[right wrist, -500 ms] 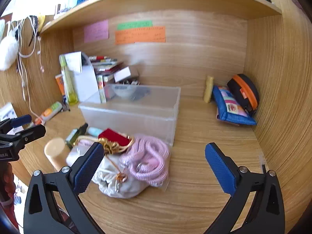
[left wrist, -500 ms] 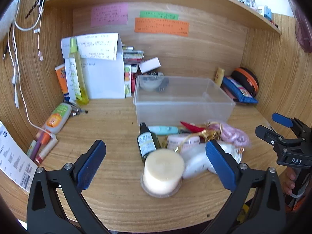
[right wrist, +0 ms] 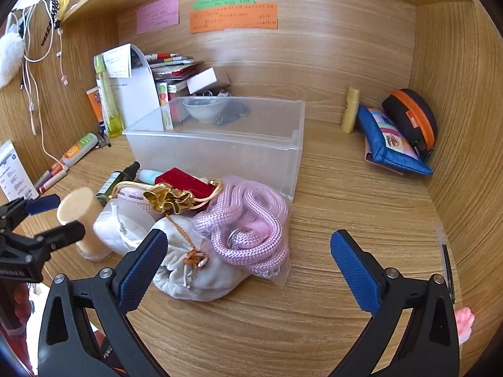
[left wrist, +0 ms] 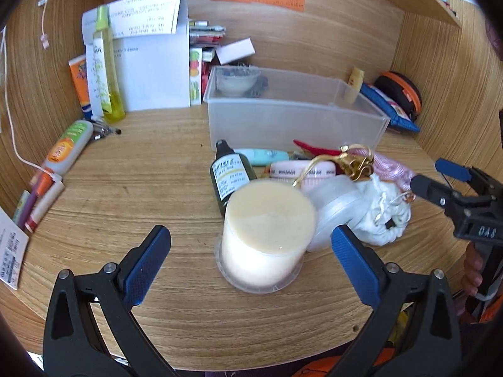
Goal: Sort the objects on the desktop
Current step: 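Grasp the white round jar with the left tool while the right tool grasps the bagged pink rope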
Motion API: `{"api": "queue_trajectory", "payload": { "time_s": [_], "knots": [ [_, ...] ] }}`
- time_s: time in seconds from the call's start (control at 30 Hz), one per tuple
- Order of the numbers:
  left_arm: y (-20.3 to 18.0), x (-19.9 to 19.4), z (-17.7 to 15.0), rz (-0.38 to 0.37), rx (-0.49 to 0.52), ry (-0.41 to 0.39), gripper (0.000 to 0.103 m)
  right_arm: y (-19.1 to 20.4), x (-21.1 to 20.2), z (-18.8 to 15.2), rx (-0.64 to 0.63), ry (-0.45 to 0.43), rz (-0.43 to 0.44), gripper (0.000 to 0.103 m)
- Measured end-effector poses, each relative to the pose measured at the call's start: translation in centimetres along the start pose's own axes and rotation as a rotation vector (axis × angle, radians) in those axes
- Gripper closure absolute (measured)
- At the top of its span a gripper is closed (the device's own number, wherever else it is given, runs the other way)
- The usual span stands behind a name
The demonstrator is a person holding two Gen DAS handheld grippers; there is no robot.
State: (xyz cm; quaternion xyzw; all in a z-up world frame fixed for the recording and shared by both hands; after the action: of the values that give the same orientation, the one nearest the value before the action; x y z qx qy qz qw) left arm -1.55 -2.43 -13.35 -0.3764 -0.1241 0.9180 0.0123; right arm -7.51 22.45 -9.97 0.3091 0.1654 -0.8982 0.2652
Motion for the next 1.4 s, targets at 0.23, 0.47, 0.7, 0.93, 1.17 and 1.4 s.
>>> {"api": "queue_trajectory", "payload": {
  "time_s": [0.23, 0.47, 0.7, 0.93, 1.17, 1.4],
  "knots": [
    [0.3, 1.3, -0.4, -0.020, 0.001, 0.036, 0.000, -0.5, 2.9, 0.6, -0.008, 0.071, 0.030, 0.001],
    [0.1, 2.5, -0.3, -0.029, 0.008, 0.064, 0.000, -0.8, 5.9, 1.2, -0.009, 0.153, 0.074, 0.001],
    [0.5, 3.1, 0.3, -0.027, -0.024, 0.058, 0.001, -1.5, 8.4, 1.5, -0.003, 0.243, 0.144, 0.001],
    [0.2, 3.9, -0.1, -0.036, -0.016, 0.087, 0.026, -1.9, 10.5, 1.1, 0.018, 0.308, 0.205, 0.002],
    [-0.6, 3.4, -0.1, -0.006, 0.018, 0.062, 0.038, -1.3, 10.7, 1.1, -0.030, 0.308, 0.202, 0.028],
    [-0.8, 2.4, 0.5, 0.049, 0.048, 0.004, 0.045, -1.6, 9.7, 0.9, -0.034, 0.282, 0.189, 0.043]
  ]
}}
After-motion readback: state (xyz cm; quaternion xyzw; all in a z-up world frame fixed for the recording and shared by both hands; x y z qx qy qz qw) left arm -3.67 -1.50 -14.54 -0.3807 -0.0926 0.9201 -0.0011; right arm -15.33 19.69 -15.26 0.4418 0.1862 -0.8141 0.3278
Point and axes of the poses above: each gripper's, at about its wrist camera, not at the fingertips, and x roughly the way its jaws point, y to its left, z to its top, the point moved 7 cm from there along x, roughly the way its jaws point, and after that the axes turned 10 degrees about -x, right-handed, at the moved point
